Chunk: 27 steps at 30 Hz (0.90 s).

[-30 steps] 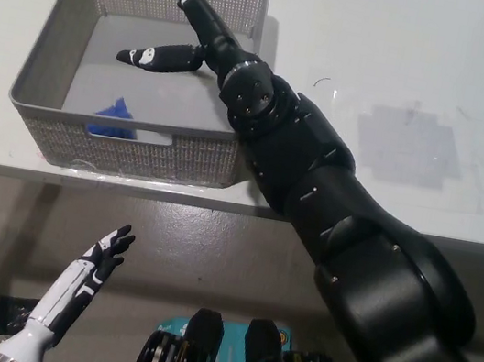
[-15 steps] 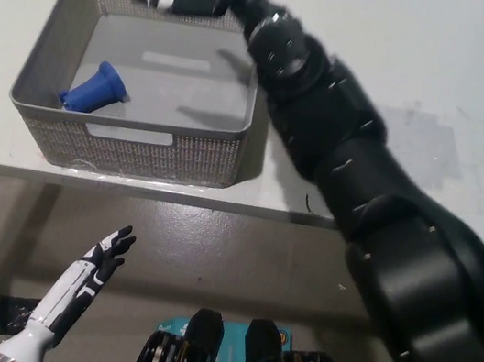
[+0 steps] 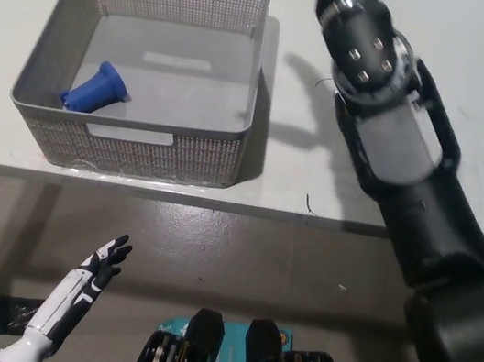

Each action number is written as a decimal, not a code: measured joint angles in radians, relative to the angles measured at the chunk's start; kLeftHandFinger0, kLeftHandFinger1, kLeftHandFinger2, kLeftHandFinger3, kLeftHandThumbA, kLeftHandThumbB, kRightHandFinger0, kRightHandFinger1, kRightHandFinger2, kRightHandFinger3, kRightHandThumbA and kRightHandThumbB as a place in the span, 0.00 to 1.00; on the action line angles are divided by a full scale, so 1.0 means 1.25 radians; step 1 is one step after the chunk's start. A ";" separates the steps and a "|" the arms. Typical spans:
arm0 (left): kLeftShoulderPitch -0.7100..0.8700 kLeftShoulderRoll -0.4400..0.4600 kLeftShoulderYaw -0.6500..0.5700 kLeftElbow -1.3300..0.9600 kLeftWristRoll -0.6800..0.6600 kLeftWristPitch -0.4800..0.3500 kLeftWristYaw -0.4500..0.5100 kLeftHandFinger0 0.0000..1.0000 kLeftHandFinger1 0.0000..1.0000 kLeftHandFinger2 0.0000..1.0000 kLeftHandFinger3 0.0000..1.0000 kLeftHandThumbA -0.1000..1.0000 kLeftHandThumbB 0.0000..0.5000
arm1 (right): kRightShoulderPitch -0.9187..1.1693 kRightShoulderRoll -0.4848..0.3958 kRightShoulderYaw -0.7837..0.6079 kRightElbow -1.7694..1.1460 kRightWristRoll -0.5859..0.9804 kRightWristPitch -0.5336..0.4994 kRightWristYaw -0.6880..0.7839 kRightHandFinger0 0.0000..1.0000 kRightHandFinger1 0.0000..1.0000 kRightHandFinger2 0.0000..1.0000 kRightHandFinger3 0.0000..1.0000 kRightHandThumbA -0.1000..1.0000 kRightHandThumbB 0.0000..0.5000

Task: Use the right hand to pick up a chess pieces and put it into a container on the left hand side

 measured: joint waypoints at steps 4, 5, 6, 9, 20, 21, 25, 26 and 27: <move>0.005 0.000 0.000 0.000 0.000 0.000 0.000 1.00 1.00 1.00 1.00 1.00 0.45 | 0.099 -0.033 -0.011 -0.113 0.000 0.010 0.004 1.00 1.00 1.00 1.00 1.00 0.66; 0.008 0.000 0.000 0.000 0.000 0.000 0.000 1.00 1.00 1.00 1.00 1.00 0.48 | 0.128 -0.042 -0.016 -0.143 0.001 0.013 0.006 1.00 1.00 1.00 1.00 1.00 0.66; 0.010 0.000 0.000 0.000 0.000 0.000 0.000 1.00 1.00 1.00 1.00 1.00 0.48 | 0.159 -0.051 -0.023 -0.175 0.002 0.016 0.007 1.00 1.00 1.00 1.00 1.00 0.66; 0.017 0.000 0.000 0.000 0.001 0.001 0.000 1.00 1.00 1.00 1.00 1.00 0.50 | 0.236 -0.073 -0.036 -0.250 0.003 0.025 0.009 1.00 1.00 1.00 1.00 1.00 0.61; 0.033 -0.002 0.001 0.001 0.001 0.001 0.001 1.00 1.00 1.00 1.00 1.00 0.48 | 0.555 -0.128 -0.089 -0.568 0.034 0.053 0.014 1.00 1.00 1.00 1.00 1.00 0.50; 0.033 -0.002 0.001 0.001 0.002 0.001 0.002 1.00 1.00 1.00 1.00 1.00 0.45 | 0.588 -0.132 -0.096 -0.603 0.041 0.056 0.014 1.00 1.00 1.00 1.00 1.00 0.51; 0.029 -0.001 0.004 0.001 0.003 0.000 0.003 1.00 1.00 1.00 1.00 1.00 0.44 | 0.698 -0.144 -0.130 -0.704 0.071 0.064 0.021 1.00 1.00 1.00 1.00 1.00 0.43; 0.029 0.000 0.005 0.001 0.003 0.000 0.004 1.00 1.00 1.00 1.00 1.00 0.43 | 0.720 -0.147 -0.135 -0.708 0.076 0.064 0.023 1.00 1.00 1.00 1.00 1.00 0.43; 0.027 0.000 0.006 0.001 0.003 -0.001 0.004 1.00 1.00 1.00 1.00 1.00 0.44 | 0.744 -0.149 -0.141 -0.707 0.083 0.064 0.025 1.00 1.00 1.00 1.00 1.00 0.45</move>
